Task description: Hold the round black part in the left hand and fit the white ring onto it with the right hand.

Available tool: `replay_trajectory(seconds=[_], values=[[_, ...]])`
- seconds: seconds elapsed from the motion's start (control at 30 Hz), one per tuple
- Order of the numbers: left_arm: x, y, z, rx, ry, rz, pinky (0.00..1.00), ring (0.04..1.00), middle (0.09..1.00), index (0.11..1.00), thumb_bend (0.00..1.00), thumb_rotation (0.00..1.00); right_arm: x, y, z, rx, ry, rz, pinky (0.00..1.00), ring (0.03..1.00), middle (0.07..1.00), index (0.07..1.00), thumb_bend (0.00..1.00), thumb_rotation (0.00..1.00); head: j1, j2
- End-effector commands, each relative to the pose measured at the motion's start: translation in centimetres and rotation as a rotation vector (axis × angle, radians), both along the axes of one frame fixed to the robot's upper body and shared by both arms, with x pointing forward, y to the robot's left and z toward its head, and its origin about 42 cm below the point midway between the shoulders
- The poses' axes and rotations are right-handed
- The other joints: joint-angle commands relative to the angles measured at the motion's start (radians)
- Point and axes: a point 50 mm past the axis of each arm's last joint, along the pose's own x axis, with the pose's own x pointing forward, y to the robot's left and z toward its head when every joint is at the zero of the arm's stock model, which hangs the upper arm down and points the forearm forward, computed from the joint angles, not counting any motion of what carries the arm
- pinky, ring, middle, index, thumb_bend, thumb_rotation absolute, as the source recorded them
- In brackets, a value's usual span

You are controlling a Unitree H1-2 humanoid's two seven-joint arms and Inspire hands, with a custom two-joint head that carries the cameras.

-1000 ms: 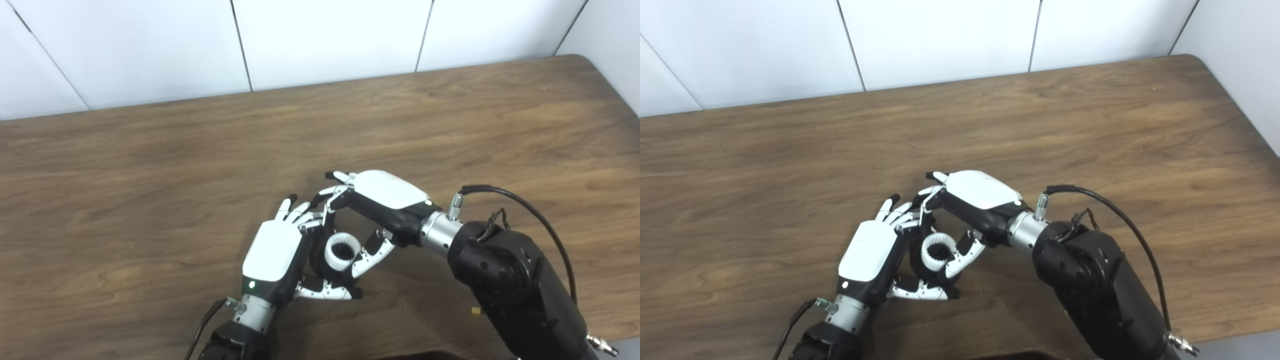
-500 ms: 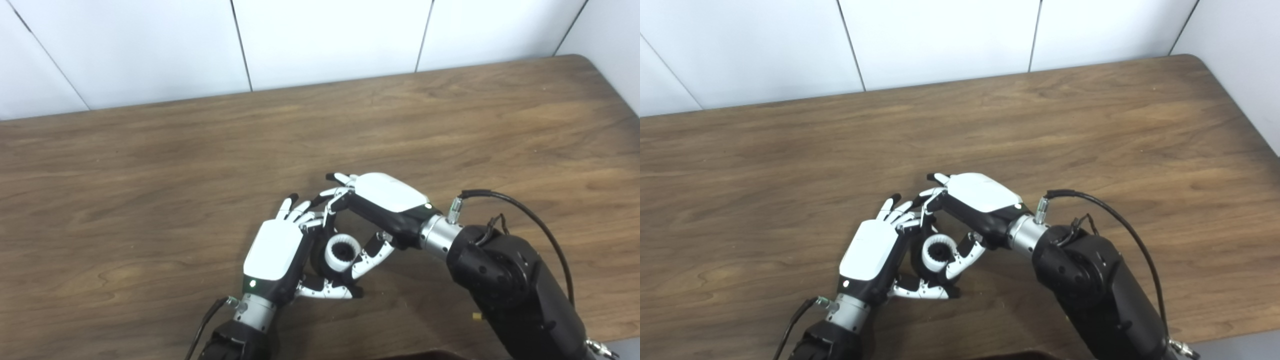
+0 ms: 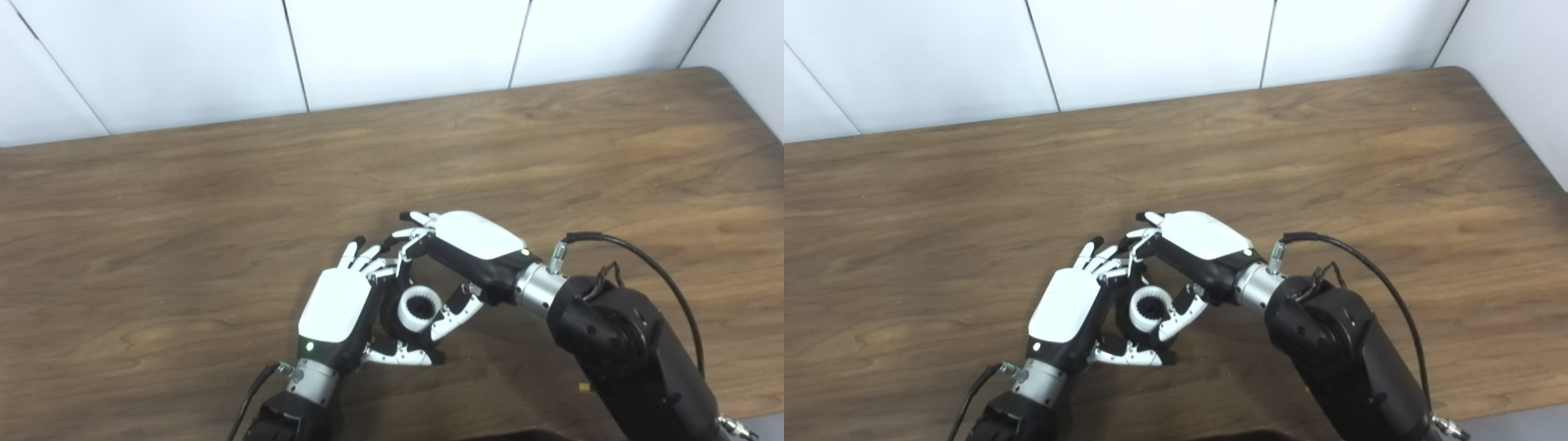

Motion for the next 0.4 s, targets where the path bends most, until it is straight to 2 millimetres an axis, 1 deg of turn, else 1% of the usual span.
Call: replay_trajectory(seconds=[0.0,0.1,0.37], values=[[0.40,-0.73,0.49,-0.022,-0.028,-0.006,1.00,0.895,0.756,0.484,0.52,0.05,0.42,-0.03,1.38,0.016,-0.059,-0.004,1.00,1.000,0.882,0.609,0.98,0.23,-0.001,0.000],[0.43,-0.73,0.45,-0.023,-0.026,-0.005,1.00,0.894,0.756,0.484,0.52,0.05,0.49,-0.12,1.41,0.014,-0.060,-0.006,1.00,1.000,0.886,0.620,1.00,0.24,-0.003,-0.001],[0.45,-0.62,0.48,-0.016,-0.023,-0.002,1.00,0.893,0.763,0.484,0.52,0.05,0.56,-0.46,1.68,0.026,-0.059,-0.022,1.00,1.000,0.891,0.621,1.00,0.24,-0.008,-0.002]])
